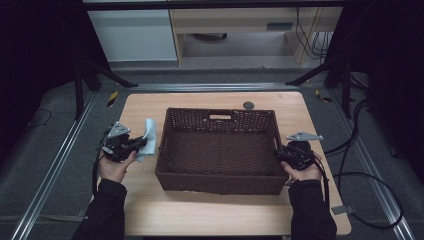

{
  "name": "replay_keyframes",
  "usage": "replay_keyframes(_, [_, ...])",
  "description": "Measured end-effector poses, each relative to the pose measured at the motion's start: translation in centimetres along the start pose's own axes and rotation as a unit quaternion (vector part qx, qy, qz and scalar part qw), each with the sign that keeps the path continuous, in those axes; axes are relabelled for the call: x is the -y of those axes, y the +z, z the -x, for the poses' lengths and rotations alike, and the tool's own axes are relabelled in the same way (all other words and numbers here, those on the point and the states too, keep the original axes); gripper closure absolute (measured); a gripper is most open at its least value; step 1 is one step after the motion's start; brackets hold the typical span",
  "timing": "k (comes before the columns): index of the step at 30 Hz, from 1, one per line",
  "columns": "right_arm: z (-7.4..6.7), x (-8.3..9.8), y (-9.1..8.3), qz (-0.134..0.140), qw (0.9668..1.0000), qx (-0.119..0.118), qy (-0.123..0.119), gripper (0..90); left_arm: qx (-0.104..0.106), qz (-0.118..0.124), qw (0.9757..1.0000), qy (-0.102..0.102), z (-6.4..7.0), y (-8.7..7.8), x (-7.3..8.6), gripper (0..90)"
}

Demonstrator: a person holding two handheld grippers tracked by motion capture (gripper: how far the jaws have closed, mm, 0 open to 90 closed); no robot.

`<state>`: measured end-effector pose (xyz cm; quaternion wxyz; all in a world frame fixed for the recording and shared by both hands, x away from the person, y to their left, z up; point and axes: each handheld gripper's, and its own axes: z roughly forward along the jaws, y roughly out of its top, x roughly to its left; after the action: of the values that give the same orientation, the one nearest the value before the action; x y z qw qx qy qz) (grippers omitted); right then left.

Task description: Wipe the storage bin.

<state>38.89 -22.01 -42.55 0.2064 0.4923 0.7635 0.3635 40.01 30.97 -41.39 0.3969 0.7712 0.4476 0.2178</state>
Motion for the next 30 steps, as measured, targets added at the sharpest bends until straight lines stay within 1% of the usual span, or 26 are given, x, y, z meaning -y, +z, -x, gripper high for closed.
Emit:
replay_keyframes(4, [0.2, -0.2, 0.4, 0.006, 0.9999, -0.006, -0.006, 71.1, 0.008, 0.008, 0.9999, -0.005, -0.4, -0.1, 0.1, 82.6])
replay_keyframes(6, [0.2, -0.4, 0.6, 0.008, 0.9999, -0.009, -0.009, 71.5, 0.008, 0.009, 0.9999, -0.008, -0.7, 0.0, 0.2, 82.7])
replay_keyframes(7, [0.2, -0.4, 0.6, 0.010, 0.9998, -0.011, -0.010, 71.7, 0.011, 0.008, 0.9998, -0.011, -0.8, 0.2, 0.2, 82.6])
replay_keyframes(10, [0.1, -0.4, 0.8, 0.013, 0.9997, -0.015, -0.014, 71.7, 0.012, 0.001, 0.9999, -0.011, -1.1, 0.7, 0.5, 82.6])
replay_keyframes(12, [-0.1, -0.5, 0.8, 0.014, 0.9996, -0.017, -0.018, 71.8, 0.010, -0.007, 0.9999, -0.006, -1.0, 0.9, 0.6, 82.7])
replay_keyframes(15, [-0.3, -0.6, 0.7, 0.014, 0.9993, -0.020, -0.030, 71.7, 0.014, -0.012, 0.9998, 0.001, -1.0, 1.2, 0.7, 82.7])
replay_keyframes(17, [-0.4, -0.6, 0.7, 0.013, 0.9991, -0.025, -0.032, 71.8, 0.016, -0.017, 0.9997, 0.000, -1.0, 1.6, 0.7, 82.7])
replay_keyframes(19, [-0.4, -0.6, 0.7, 0.014, 0.9989, -0.029, -0.033, 71.9, 0.017, -0.025, 0.9996, -0.001, -1.1, 2.2, 0.8, 82.7])
replay_keyframes(22, [-0.5, -0.6, 0.8, 0.015, 0.9987, -0.033, -0.036, 72.0, 0.016, -0.051, 0.9986, 0.003, -1.2, 3.3, 1.2, 82.7])
replay_keyframes(25, [-0.5, -0.6, 0.8, 0.015, 0.9987, -0.034, -0.036, 71.8, 0.024, -0.077, 0.9967, -0.004, -1.0, 4.3, 1.6, 82.8])
replay_keyframes(27, [-0.5, -0.6, 0.8, 0.015, 0.9987, -0.034, -0.036, 71.8, 0.022, -0.094, 0.9953, -0.003, -0.8, 4.8, 1.9, 82.9])
replay_keyframes(30, [-0.5, -0.6, 0.8, 0.015, 0.9987, -0.032, -0.036, 71.8, 0.024, -0.112, 0.9934, -0.008, -0.9, 5.3, 2.5, 82.9])
